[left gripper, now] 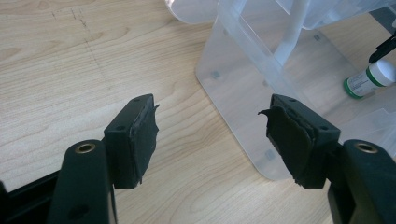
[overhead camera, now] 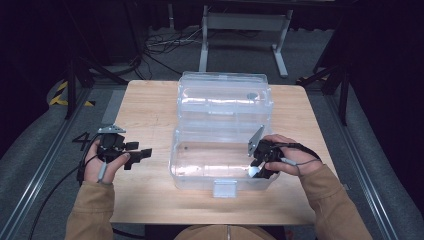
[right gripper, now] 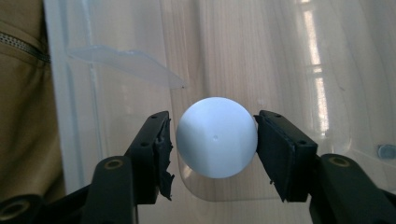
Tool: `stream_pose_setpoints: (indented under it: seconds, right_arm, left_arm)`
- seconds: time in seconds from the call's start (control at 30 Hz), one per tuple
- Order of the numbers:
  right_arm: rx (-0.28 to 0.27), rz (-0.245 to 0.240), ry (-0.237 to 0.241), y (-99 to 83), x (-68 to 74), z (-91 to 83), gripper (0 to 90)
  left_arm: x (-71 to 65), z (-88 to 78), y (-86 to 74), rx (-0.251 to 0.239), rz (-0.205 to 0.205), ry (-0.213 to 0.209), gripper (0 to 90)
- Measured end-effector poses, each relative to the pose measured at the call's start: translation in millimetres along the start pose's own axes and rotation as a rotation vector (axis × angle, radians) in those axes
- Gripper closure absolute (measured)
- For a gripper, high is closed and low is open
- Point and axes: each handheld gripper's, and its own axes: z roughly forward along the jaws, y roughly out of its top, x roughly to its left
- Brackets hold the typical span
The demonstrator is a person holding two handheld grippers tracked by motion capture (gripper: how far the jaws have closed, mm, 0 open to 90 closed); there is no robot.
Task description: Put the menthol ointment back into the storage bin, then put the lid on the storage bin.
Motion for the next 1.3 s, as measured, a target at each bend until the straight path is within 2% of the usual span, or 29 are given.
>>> stream_pose_setpoints:
  seconds: [0.3, 0.57, 0.73, 0.77, 0.8, 0.87, 0.9, 0.93, 1.0, 1.03, 1.2, 1.3]
  right_arm:
    - [-0.066, -0.001, -0.021, -2.8, 6.5, -14.3, 45.5]
    - [-0.196, 0.004, -0.075, -8.7, 14.6, -37.6, 47.5]
    - [-0.276, 0.039, -0.097, -14.1, 19.3, -53.8, 48.6]
    - [-0.276, 0.039, -0.097, -14.1, 19.3, -53.8, 48.6]
    - [-0.314, 0.047, -0.103, -15.7, 20.0, -60.6, 48.9]
    - [-0.349, 0.057, -0.116, -17.3, 20.1, -66.7, 48.9]
    - [-0.349, 0.057, -0.116, -17.3, 20.1, -66.7, 48.9]
    - [-0.382, 0.074, -0.133, -19.0, 19.8, -73.1, 49.2]
    - [-0.392, 0.079, -0.136, -19.4, 19.6, -74.9, 49.2]
    - [-0.422, 0.091, -0.150, -20.4, 19.4, -79.8, 49.4]
    - [-0.494, 0.112, -0.172, -21.6, 18.1, -92.5, 49.8]
    - [-0.518, 0.126, -0.191, -21.7, 16.6, -97.0, 49.8]
  left_arm:
    - [-3.1, 3.3, 5.2, 0.000, 0.017, -0.013, 34.0]
    - [-8.9, 8.7, 10.6, 0.004, 0.039, -0.028, 34.0]
    - [-13.1, 10.0, 12.4, 0.008, 0.048, -0.036, 34.1]
    - [-13.1, 10.0, 12.4, 0.008, 0.048, -0.036, 34.0]
    - [-13.7, 10.2, 12.2, 0.009, 0.052, -0.033, 34.0]
    - [-15.8, 9.5, 11.9, 0.008, 0.059, -0.043, 34.0]
    - [-15.8, 9.5, 11.9, 0.008, 0.059, -0.043, 34.0]
    - [-16.9, 8.9, 11.5, 0.005, 0.062, -0.043, 34.0]
    - [-18.5, 7.7, 10.9, 0.006, 0.066, -0.046, 34.0]
    - [-19.4, 7.1, 10.6, 0.004, 0.067, -0.048, 34.0]
    - [-23.6, 3.5, 6.3, 0.006, 0.072, -0.046, 34.0]
    - [-24.7, 3.3, 4.9, 0.008, 0.075, -0.051, 34.0]
